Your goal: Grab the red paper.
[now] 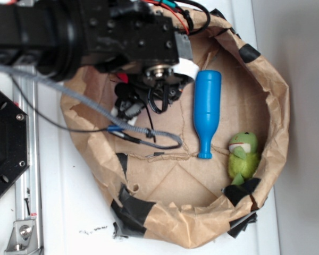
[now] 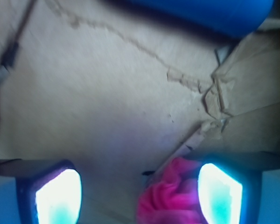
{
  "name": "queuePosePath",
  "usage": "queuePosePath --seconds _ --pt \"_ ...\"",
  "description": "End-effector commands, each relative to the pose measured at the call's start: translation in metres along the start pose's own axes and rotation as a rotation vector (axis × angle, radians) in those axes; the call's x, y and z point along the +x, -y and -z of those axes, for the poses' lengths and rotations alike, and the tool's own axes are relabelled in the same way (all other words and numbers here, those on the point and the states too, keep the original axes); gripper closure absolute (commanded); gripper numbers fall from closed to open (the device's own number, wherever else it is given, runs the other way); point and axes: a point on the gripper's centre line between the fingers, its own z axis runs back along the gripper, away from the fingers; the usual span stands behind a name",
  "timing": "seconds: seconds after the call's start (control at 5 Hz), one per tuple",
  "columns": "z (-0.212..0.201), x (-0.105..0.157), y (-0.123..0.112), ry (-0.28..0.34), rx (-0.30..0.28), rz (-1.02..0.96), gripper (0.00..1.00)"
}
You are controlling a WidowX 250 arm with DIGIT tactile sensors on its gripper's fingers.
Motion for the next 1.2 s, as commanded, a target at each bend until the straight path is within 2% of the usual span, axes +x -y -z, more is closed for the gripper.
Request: queuePosePath --seconds 0.0,0.2,0.4,0.6,0.8,1.0 --pt "0.030 -0.025 -0.022 -0.139 0.081 0.023 0.00" --pt "0.039 -0.027 -0.016 -0.129 0.048 0.008 1.00" --pt "0.031 -0.025 -0.013 -0.087 0.035 -0.004 1.00" --pt "-0.010 -0.008 0.000 0.038 0.012 0.016 1.00" --pt "-0.054 0.010 0.012 0.140 0.020 0.000 1.00" --pt "-0.085 0.029 0.018 0.207 0.022 -0.009 1.00"
